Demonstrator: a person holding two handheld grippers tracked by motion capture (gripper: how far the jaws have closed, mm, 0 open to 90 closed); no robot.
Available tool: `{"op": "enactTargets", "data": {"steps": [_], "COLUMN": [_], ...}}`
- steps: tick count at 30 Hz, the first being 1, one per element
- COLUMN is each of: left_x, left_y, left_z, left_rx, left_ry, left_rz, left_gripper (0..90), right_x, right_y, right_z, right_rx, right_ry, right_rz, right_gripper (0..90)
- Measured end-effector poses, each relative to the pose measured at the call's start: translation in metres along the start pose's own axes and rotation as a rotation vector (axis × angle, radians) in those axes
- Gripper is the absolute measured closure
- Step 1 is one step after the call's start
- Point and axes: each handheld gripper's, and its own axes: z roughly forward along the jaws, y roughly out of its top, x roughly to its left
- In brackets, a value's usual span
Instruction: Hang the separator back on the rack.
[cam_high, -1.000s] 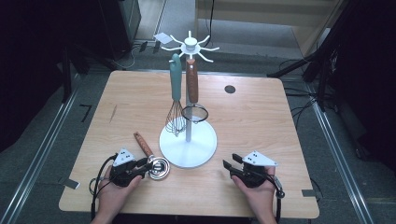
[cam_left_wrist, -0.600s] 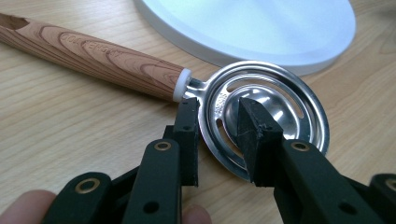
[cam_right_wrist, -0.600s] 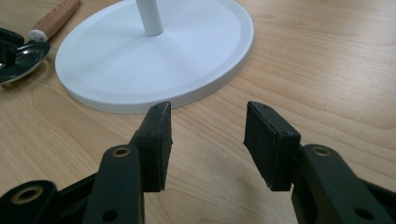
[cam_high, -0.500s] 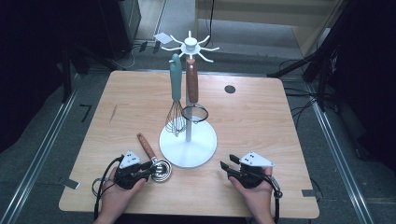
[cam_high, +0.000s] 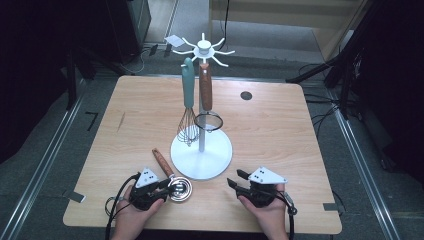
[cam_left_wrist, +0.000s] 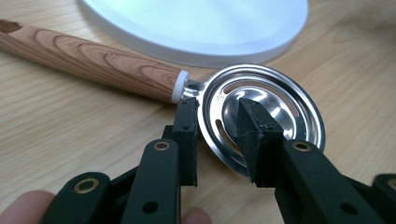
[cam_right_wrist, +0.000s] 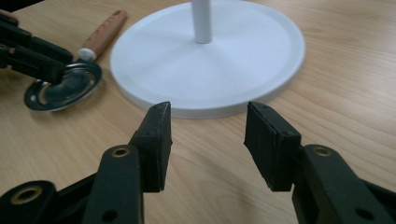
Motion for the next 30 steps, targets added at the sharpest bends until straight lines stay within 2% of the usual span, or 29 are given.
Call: {"op": "enactTargets", "data": {"steps": [3, 8, 12, 14, 18, 22, 23, 24, 25, 28, 30], "left_x": [-0.006, -0.016, -0.026, -0.029, -0.034, -0.028, -0.023, -0.019, -0.015, 0.0, 0.007], "left_y": [-0.001, -0.002, -0.002, -0.002, -0.003, -0.002, -0.002, -0.002, -0.001, 0.0, -0.001], "left_z": [0.002, 0.003, 0.006, 0.008, 0.009, 0.0, -0.004, -0.007, -0.01, -0.018, -0.019], "left_rx": [0.003, 0.008, 0.013, 0.012, 0.004, -0.043, -0.058, -0.079, -0.094, -0.129, -0.13], "left_ry": [-0.016, -0.044, -0.063, -0.074, -0.114, -0.13, -0.138, -0.14, -0.118, -0.047, -0.03], "left_rz": [0.003, 0.013, 0.026, 0.027, 0.043, 0.027, 0.014, 0.004, 0.0, -0.018, -0.036], "left_gripper": [67.7, 66.6, 64.6, 62.1, 59.5, 51.9, 52.1, 54.1, 58.1, 70.2, 74.6], "right_x": [0.011, 0.028, 0.039, 0.044, 0.05, 0.056, 0.057, 0.058, 0.059, 0.066, 0.068], "right_y": [0.004, 0.007, 0.007, 0.007, 0.006, 0.006, 0.006, 0.006, 0.006, 0.004, 0.003], "right_z": [0.005, 0.013, 0.019, 0.022, 0.027, 0.031, 0.032, 0.034, 0.036, 0.043, 0.047], "right_rx": [0.0, 0.0, 0.006, 0.014, 0.023, 0.028, 0.034, 0.037, 0.047, 0.096, 0.113], "right_ry": [0.028, 0.081, 0.11, 0.138, 0.161, 0.18, 0.194, 0.227, 0.248, 0.251, 0.24], "right_rz": [-0.022, -0.031, -0.054, -0.058, -0.053, -0.06, -0.056, -0.049, -0.047, -0.06, -0.07], "right_gripper": [51.8, 51.5, 54.1, 54.8, 58.8, 68.7, 73.7, 76.1, 80.1, 84.9, 85.3]}}
